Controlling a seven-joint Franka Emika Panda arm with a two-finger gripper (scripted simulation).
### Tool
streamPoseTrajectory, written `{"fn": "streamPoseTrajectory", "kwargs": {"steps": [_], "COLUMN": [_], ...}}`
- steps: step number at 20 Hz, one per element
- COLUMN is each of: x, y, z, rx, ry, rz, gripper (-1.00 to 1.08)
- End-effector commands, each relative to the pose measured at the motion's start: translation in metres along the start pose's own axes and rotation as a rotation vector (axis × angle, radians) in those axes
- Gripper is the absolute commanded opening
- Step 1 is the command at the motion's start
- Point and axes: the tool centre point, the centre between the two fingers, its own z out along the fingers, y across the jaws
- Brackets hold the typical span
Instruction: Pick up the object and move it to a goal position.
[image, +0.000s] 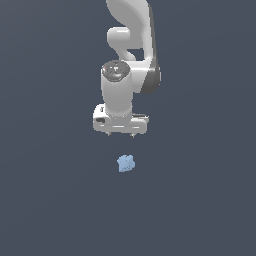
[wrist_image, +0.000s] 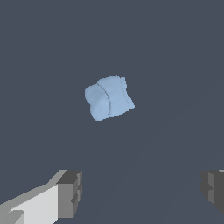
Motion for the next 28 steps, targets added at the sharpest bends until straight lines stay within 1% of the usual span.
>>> {"fn": "streamPoseTrajectory", "kwargs": {"steps": [1, 7, 12, 17, 23, 28], "x": [0.001, 0.002, 0.010, 0.026, 0.050, 0.063], "y": [0.000, 0.000, -0.002, -0.007, -0.015, -0.020], "z": [-0.001, 0.000, 0.008, 0.024, 0.053, 0.070], "rx": [0.001, 0.001, -0.002, -0.006, -0.008, -0.006], "ry": [0.004, 0.003, 0.006, 0.013, 0.024, 0.031], "rz": [0.006, 0.000, -0.039, -0.112, -0.231, -0.298], "gripper": [1.00, 1.00, 1.00, 1.00, 1.00, 1.00]}}
